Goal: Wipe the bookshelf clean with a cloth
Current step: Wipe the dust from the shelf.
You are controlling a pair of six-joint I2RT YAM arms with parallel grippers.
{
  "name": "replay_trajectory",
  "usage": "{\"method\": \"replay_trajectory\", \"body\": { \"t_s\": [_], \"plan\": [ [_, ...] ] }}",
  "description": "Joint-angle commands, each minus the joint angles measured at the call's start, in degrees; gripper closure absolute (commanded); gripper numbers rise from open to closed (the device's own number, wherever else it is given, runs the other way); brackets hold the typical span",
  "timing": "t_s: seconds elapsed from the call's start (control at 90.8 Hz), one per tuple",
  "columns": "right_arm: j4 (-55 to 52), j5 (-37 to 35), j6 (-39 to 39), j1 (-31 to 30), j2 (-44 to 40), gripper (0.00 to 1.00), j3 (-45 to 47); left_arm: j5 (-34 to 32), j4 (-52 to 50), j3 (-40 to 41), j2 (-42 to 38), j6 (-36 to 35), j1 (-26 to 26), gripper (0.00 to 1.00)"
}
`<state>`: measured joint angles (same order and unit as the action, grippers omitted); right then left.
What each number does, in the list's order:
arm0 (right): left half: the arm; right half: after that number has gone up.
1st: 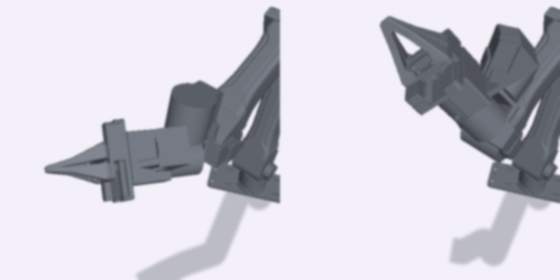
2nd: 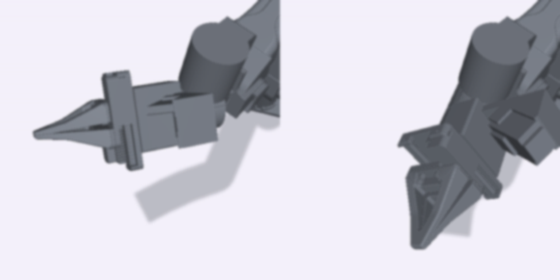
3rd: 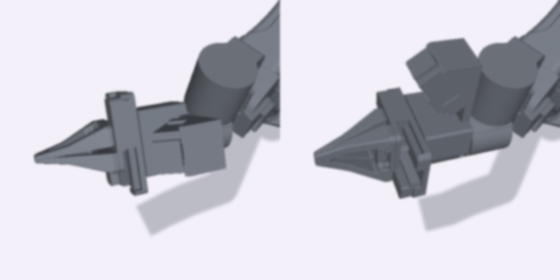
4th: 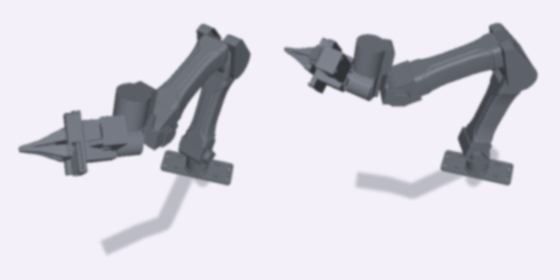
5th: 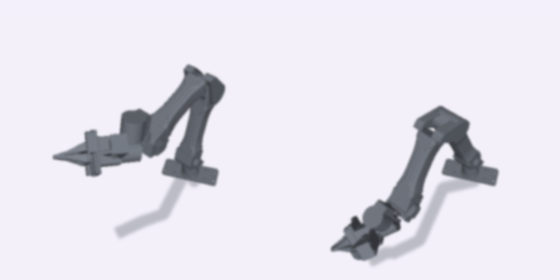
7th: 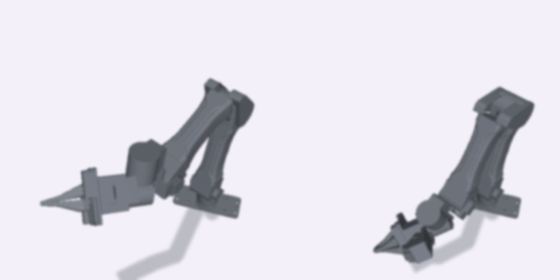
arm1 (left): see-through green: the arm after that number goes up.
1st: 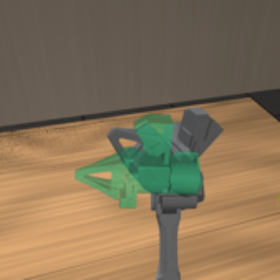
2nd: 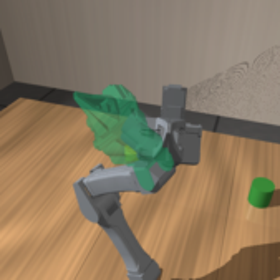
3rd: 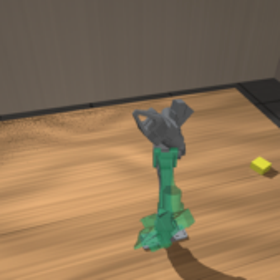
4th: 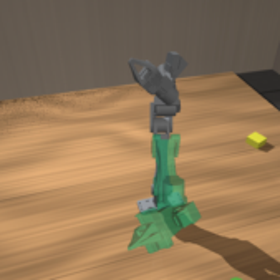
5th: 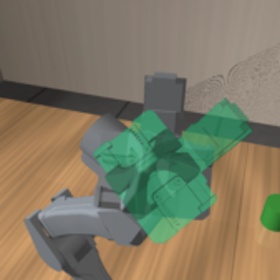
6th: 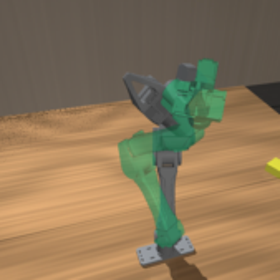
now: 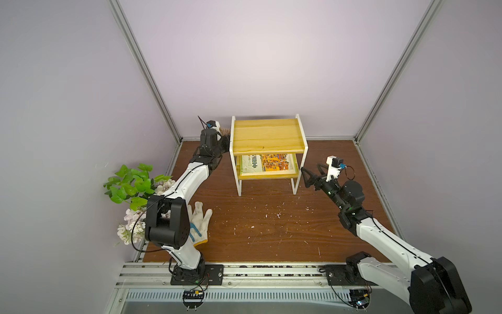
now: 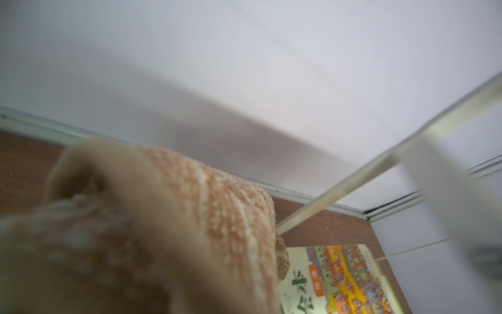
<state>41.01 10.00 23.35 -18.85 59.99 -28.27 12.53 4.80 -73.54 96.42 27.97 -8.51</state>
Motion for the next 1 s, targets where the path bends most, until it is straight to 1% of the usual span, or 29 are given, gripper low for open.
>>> {"method": "replay_trajectory", "body": {
  "t_s": [0.0, 0.088, 0.165, 0.253, 0.308, 0.374, 0.418, 0.528, 0.572, 0.66, 0.704, 0.76, 0.826, 0.87, 0.936, 0.991],
  "plan": [
    [3.0, 0.7, 0.8, -0.1, -0.6, 0.01, 0.0, 2.6, 0.7, -2.9, 1.3, -1.1, -0.3, 1.0],
    [2.0, 0.4, -0.5, -0.1, -1.3, 0.01, -1.3, 3.1, -0.7, -8.3, 0.2, -2.1, -0.3, 1.0],
    [2.4, -0.1, -0.9, -0.1, -1.9, 0.01, -1.7, 2.6, 0.8, -9.8, -2.0, -1.7, -0.3, 1.0],
    [3.6, -0.3, -0.8, -0.2, -1.9, 0.01, -1.1, 4.3, 4.0, -8.3, -3.5, -0.4, -0.3, 1.0],
    [4.0, -0.2, -0.5, -0.2, -1.5, 0.01, -0.6, 5.9, 5.9, -5.7, -3.6, 0.2, -0.3, 1.0],
    [3.9, 0.0, -0.4, -0.2, -1.0, 0.01, -0.2, 5.7, 8.3, -2.5, -2.8, 0.5, -0.3, 1.0],
    [3.6, 0.3, -0.4, -0.1, -0.5, 0.01, -0.2, 5.5, 7.7, -2.7, -1.4, 0.6, 0.0, 1.0],
    [1.9, 1.6, -0.8, -0.1, 0.2, 0.01, -1.5, 6.5, 1.7, -5.0, 0.4, -0.6, 1.1, 1.0],
    [1.6, 2.3, -1.0, -0.2, 0.2, 0.01, -1.8, 5.7, 1.1, -3.1, -1.1, -0.8, 1.1, 1.0],
    [2.2, 2.7, -1.0, -0.2, 0.3, 0.01, -1.5, 4.7, 1.0, 3.7, -5.9, -0.5, 1.1, 1.0],
    [2.0, 2.8, -1.1, -0.2, 0.4, 0.01, -1.4, 5.6, 0.0, 6.9, -8.7, -0.4, 1.1, 1.0],
    [1.6, 2.9, -1.1, -0.2, 0.3, 0.01, -1.3, 8.3, -0.3, 11.5, -12.3, 0.1, 1.1, 1.0],
    [1.2, 2.8, -1.2, -0.3, 0.1, 0.01, -1.0, 10.8, 1.5, 17.3, -16.5, 1.7, 1.1, 1.0],
    [1.0, 2.5, -1.4, -0.2, -0.1, 0.01, -0.8, 11.1, 3.1, 20.5, -18.2, 2.7, 1.1, 0.99],
    [0.6, 1.9, -1.7, -0.2, -0.3, 0.01, -0.6, 9.1, 4.7, 22.7, -18.8, 3.2, 1.1, 0.98],
    [0.4, 1.6, -2.0, -0.2, -0.2, 0.01, -0.8, 7.9, 5.5, 21.8, -17.4, 3.2, 1.3, 0.99]
  ]
}}
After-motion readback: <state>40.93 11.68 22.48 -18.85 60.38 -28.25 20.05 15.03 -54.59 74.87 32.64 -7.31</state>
